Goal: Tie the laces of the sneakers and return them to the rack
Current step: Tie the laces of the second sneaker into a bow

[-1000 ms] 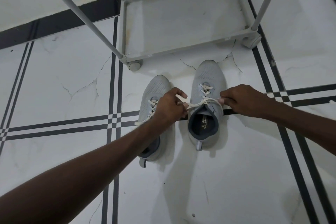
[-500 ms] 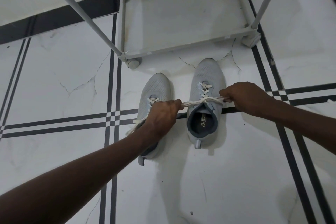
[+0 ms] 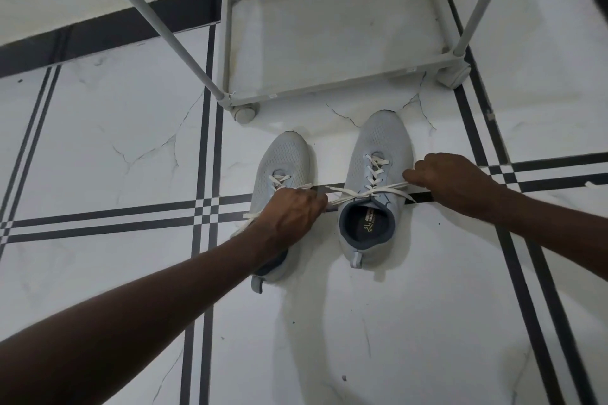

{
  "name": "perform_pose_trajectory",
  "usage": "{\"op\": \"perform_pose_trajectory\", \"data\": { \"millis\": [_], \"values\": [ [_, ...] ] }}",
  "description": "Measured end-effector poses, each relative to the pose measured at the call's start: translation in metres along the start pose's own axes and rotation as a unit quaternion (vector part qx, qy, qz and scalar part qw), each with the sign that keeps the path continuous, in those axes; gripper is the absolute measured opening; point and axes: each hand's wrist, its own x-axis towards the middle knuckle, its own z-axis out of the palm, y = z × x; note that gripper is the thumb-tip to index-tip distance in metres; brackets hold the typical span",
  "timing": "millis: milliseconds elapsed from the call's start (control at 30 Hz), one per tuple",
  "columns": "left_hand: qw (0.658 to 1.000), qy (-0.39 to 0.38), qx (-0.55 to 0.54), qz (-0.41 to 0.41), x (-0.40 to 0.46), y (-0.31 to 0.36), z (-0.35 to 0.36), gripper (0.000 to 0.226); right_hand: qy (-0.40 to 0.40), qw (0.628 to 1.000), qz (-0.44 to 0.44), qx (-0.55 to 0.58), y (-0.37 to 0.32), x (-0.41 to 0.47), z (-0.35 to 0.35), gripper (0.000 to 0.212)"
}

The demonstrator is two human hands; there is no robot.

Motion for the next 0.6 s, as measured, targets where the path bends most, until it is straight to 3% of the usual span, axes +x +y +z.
{"op": "perform_pose_trajectory", "data": {
  "millis": [233,300,400,500,600],
  "values": [
    [0.99,0.023,-0.104,-0.098,0.0,-0.002,-0.009,0.016,0.025,0.999,0.014,0.017,-0.013,0.006,-0.014,0.025],
    [0.982,0.041,-0.131,-0.133,0.004,0.007,-0.014,0.031,0.057,0.997,0.056,0.023,-0.023,0.008,-0.013,0.027],
    [0.985,0.019,-0.141,-0.099,0.018,0.025,-0.017,0.059,0.069,0.993,0.055,0.083,-0.04,0.011,-0.015,0.053],
    [0.996,-0.006,-0.086,-0.034,0.031,0.036,-0.012,0.043,0.066,0.993,0.012,0.093,-0.054,0.018,-0.01,0.05],
    [0.997,0.025,-0.058,-0.053,0.04,0.035,-0.015,0.019,0.052,0.995,0.008,0.081,-0.055,0.022,-0.008,0.028]
  ]
}}
